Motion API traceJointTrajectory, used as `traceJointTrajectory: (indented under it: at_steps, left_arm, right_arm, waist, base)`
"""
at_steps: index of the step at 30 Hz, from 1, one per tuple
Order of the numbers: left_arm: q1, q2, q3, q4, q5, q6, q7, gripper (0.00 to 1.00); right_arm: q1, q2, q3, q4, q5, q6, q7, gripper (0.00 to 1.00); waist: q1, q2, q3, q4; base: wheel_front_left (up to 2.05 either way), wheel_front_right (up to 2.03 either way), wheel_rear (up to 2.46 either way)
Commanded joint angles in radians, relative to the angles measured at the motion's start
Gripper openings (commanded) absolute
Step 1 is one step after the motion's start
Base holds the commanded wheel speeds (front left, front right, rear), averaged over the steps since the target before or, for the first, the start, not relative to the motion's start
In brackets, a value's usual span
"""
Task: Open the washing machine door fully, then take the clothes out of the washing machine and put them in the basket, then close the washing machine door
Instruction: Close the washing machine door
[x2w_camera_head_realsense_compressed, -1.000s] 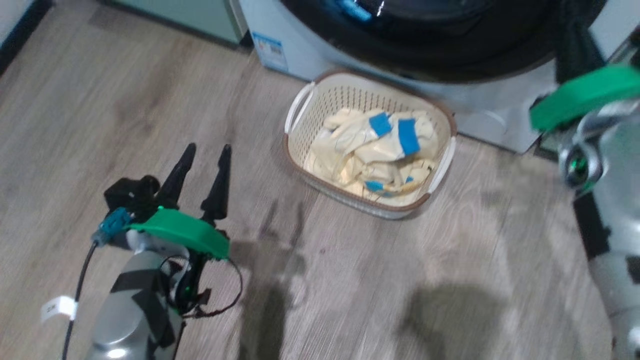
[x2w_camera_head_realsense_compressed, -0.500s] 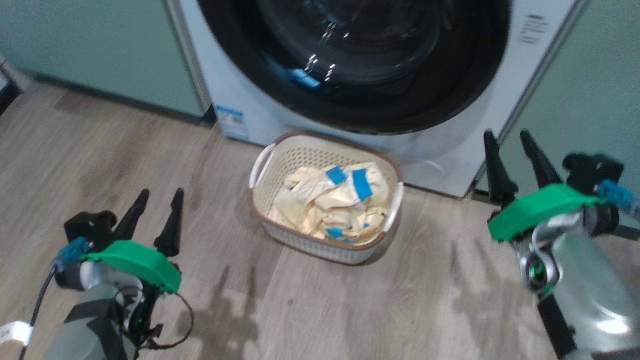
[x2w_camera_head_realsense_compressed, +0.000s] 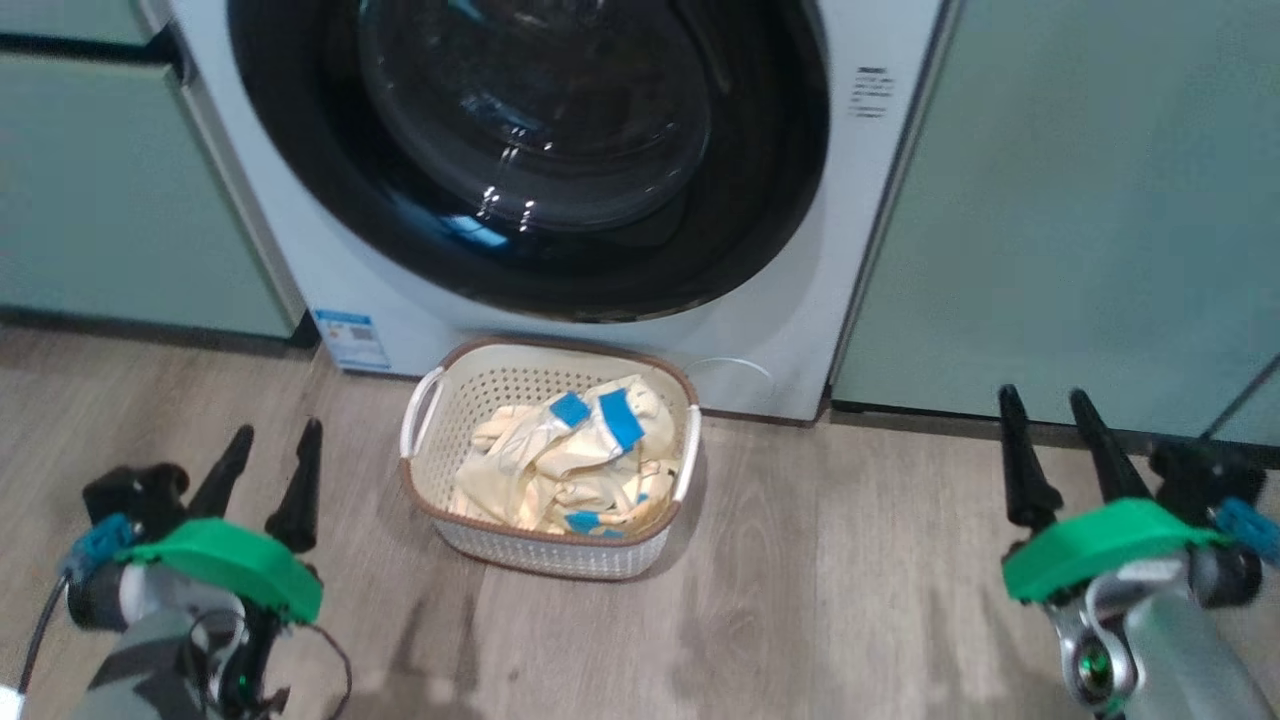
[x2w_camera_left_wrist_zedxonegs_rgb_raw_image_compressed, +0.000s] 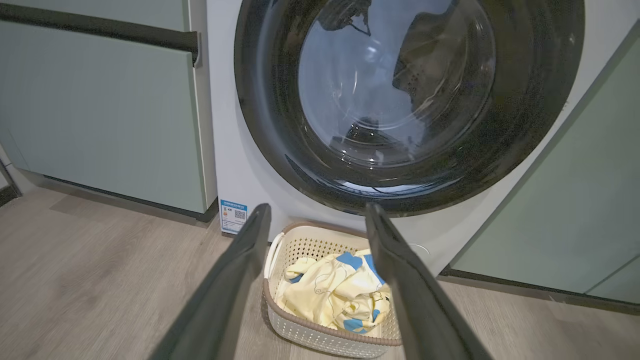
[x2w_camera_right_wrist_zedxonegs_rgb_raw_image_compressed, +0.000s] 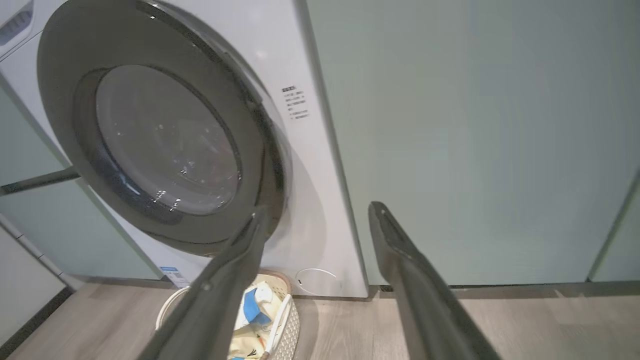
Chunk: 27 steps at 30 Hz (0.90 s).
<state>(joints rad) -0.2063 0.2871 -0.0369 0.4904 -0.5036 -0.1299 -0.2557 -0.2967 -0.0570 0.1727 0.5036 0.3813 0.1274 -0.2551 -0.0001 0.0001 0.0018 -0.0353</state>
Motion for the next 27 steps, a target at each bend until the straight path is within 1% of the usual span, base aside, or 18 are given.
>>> traceJointTrajectory:
  at_steps: [1,8,13,27]
  left_arm:
    - [-0.016,0.042,0.041,-0.030,-0.007,-0.001,-0.006,1.00]
    - [0.027,0.037,0.061,-0.052,-0.006,-0.001,-0.006,1.00]
    - [0.049,0.034,0.066,-0.059,-0.017,-0.001,-0.006,1.00]
    - [0.063,0.023,0.076,-0.043,-0.019,-0.001,-0.006,1.00]
  right_arm:
    - [-0.009,0.007,0.007,-0.046,-0.013,0.003,-0.007,1.00]
    - [0.101,0.007,-0.061,-0.115,-0.045,0.003,-0.007,1.00]
    - [0.164,0.007,-0.104,-0.143,-0.064,0.003,-0.007,1.00]
    - [0.241,0.007,-0.149,-0.168,-0.076,0.003,-0.007,1.00]
  waist:
    - [0.0001,-0.0001,-0.013,-0.016]
    - [0.0001,-0.0001,-0.044,-0.039]
    - [0.0001,-0.0001,-0.064,-0.040]
    - [0.0001,-0.0001,-0.095,-0.040]
  base:
    - [0.00,0.00,0.00]
    - [0.00,0.00,0.00]
    - [0.00,0.00,0.00]
    - [0.00,0.00,0.00]
